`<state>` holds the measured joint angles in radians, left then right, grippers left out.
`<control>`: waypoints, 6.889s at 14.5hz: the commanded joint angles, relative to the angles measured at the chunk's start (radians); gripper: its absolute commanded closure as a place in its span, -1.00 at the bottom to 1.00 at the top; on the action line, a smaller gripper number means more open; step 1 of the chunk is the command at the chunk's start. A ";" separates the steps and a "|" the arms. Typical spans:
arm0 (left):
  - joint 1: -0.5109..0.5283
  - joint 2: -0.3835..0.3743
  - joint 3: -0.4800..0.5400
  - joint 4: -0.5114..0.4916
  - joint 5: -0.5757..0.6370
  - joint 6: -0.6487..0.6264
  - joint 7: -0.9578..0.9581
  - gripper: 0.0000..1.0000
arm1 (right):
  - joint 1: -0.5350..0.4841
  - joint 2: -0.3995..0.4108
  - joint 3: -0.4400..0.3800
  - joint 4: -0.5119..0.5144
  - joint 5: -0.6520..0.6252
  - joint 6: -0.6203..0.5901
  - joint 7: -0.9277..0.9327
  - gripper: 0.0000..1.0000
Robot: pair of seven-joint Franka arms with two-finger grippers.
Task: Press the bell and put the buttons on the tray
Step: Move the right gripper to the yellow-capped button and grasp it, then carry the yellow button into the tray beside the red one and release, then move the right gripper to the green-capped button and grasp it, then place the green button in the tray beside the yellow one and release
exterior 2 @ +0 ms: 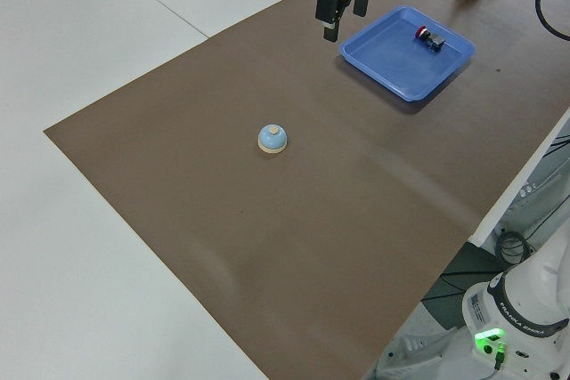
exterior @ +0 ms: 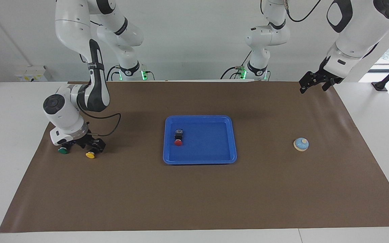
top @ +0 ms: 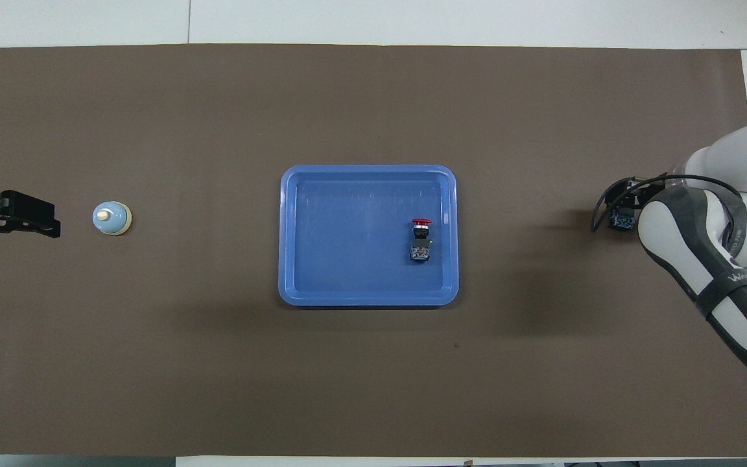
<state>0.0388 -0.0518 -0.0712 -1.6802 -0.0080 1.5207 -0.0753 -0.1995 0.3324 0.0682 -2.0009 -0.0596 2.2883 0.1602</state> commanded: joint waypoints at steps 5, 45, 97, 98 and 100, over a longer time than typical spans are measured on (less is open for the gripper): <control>0.006 0.001 -0.001 0.016 -0.010 -0.019 -0.003 -1.00 | 0.006 -0.019 0.019 -0.003 -0.008 -0.038 0.021 1.00; 0.006 0.001 -0.001 0.016 -0.010 -0.019 -0.003 -1.00 | 0.180 -0.096 -0.011 0.229 0.029 -0.392 0.114 -1.00; 0.006 0.001 -0.001 0.016 -0.010 -0.017 -0.003 -1.00 | 0.890 0.203 -0.004 0.386 0.126 -0.052 0.723 1.00; 0.006 0.001 -0.001 0.016 -0.010 -0.019 -0.004 -1.00 | 0.888 0.211 -0.004 0.386 0.124 -0.047 0.722 1.00; 0.006 0.001 -0.001 0.016 -0.010 -0.017 -0.003 -1.00 | 0.888 0.212 -0.004 0.375 0.103 -0.029 0.716 1.00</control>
<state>0.0389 -0.0518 -0.0712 -1.6802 -0.0080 1.5207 -0.0753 0.6943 0.5315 0.0592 -1.6387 0.0742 2.2433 0.8749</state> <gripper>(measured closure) 0.000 0.595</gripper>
